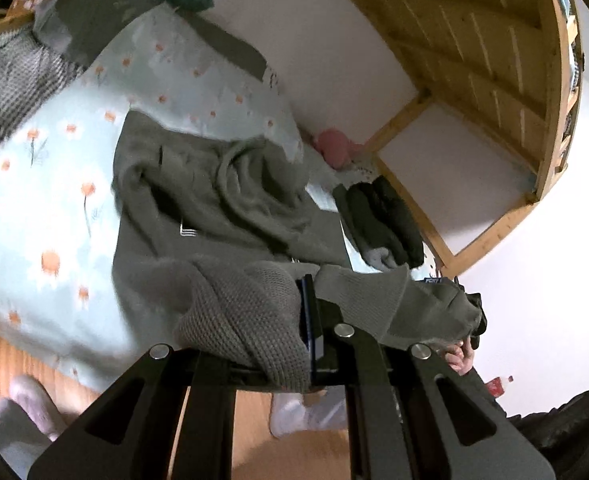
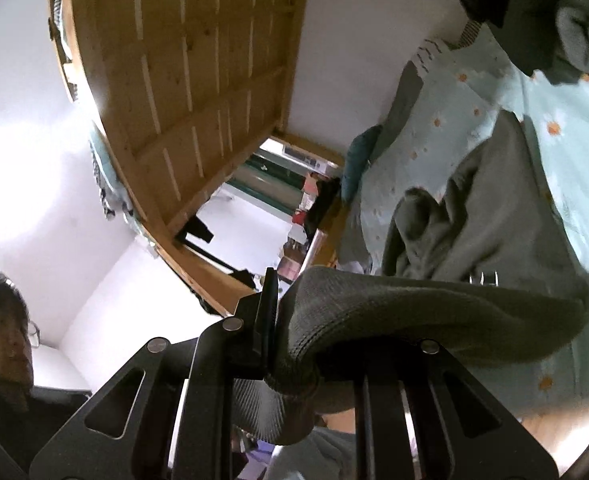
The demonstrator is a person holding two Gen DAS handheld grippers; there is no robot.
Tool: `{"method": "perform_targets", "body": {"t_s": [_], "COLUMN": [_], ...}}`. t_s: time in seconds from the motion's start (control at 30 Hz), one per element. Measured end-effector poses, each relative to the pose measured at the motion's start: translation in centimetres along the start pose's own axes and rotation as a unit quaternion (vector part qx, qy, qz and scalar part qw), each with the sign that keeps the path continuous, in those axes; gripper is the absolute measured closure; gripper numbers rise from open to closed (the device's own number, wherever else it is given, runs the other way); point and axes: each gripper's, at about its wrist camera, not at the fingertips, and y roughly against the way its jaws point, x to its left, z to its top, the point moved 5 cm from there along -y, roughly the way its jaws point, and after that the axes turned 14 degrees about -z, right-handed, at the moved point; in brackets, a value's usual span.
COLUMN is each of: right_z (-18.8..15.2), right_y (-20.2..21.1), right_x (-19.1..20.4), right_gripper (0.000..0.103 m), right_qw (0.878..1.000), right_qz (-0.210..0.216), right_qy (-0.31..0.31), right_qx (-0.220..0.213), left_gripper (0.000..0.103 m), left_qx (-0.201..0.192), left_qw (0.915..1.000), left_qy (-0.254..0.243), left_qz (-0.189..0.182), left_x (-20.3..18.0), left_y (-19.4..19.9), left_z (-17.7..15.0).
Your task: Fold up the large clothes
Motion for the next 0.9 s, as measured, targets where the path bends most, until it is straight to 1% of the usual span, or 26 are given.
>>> {"method": "perform_targets", "body": {"t_s": [0.13, 0.3, 0.43, 0.47, 0.5, 0.57, 0.6, 0.7, 0.73, 0.77, 0.83, 0.9], "right_z": [2.9, 6.3, 10.1, 11.0, 12.4, 14.3, 15.6, 17.9, 18.4, 18.8, 19.8, 20.5], "right_y": [-3.2, -5.8, -8.6, -9.4, -10.8, -12.9, -14.5, -18.5, -19.5, -20.6, -22.8, -24.4], "right_x": [-0.2, -0.3, -1.3, -1.8, -2.6, -4.0, -5.2, -8.3, -9.2, -10.5, -13.0, -15.3], "right_gripper": [0.086, 0.086, 0.086, 0.086, 0.086, 0.086, 0.086, 0.086, 0.086, 0.086, 0.086, 0.084], "right_qw": [1.0, 0.999, 0.999, 0.999, 0.998, 0.998, 0.996, 0.99, 0.988, 0.984, 0.976, 0.965], "right_qz": [0.008, 0.028, 0.022, 0.017, 0.004, -0.02, -0.054, -0.118, -0.131, -0.146, -0.174, -0.197], "right_qy": [-0.008, -0.022, -0.03, -0.035, -0.045, -0.057, -0.058, -0.072, -0.081, -0.097, -0.132, -0.171], "right_qx": [-0.004, -0.017, -0.028, -0.03, -0.031, -0.031, -0.032, -0.029, -0.026, -0.024, -0.019, -0.021], "left_gripper": [0.093, 0.093, 0.093, 0.093, 0.093, 0.093, 0.093, 0.093, 0.093, 0.093, 0.093, 0.093], "left_qx": [-0.01, -0.026, -0.029, -0.03, -0.029, -0.026, -0.025, -0.015, -0.007, 0.0, 0.004, -0.001], "left_qw": [0.9998, 0.9993, 0.9987, 0.9983, 0.9981, 0.9969, 0.9963, 0.9948, 0.9939, 0.9932, 0.9929, 0.9938], "left_qy": [-0.014, -0.025, -0.036, -0.037, -0.04, -0.046, -0.047, -0.042, -0.04, -0.031, -0.009, 0.025], "left_qz": [0.006, 0.01, 0.024, 0.032, 0.037, 0.058, 0.067, 0.092, 0.102, 0.112, 0.119, 0.108], "left_x": [0.5, 1.5, 3.0, 3.9, 4.4, 6.6, 7.6, 11.0, 12.2, 13.7, 16.1, 18.1], "left_y": [-1.4, -3.3, -5.2, -6.1, -6.5, -8.3, -9.1, -12.1, -13.1, -14.3, -15.6, -16.2], "left_z": [3.4, 8.5, 12.8, 14.3, 15.1, 17.5, 18.3, 20.3, 20.6, 21.1, 21.8, 22.6]}}
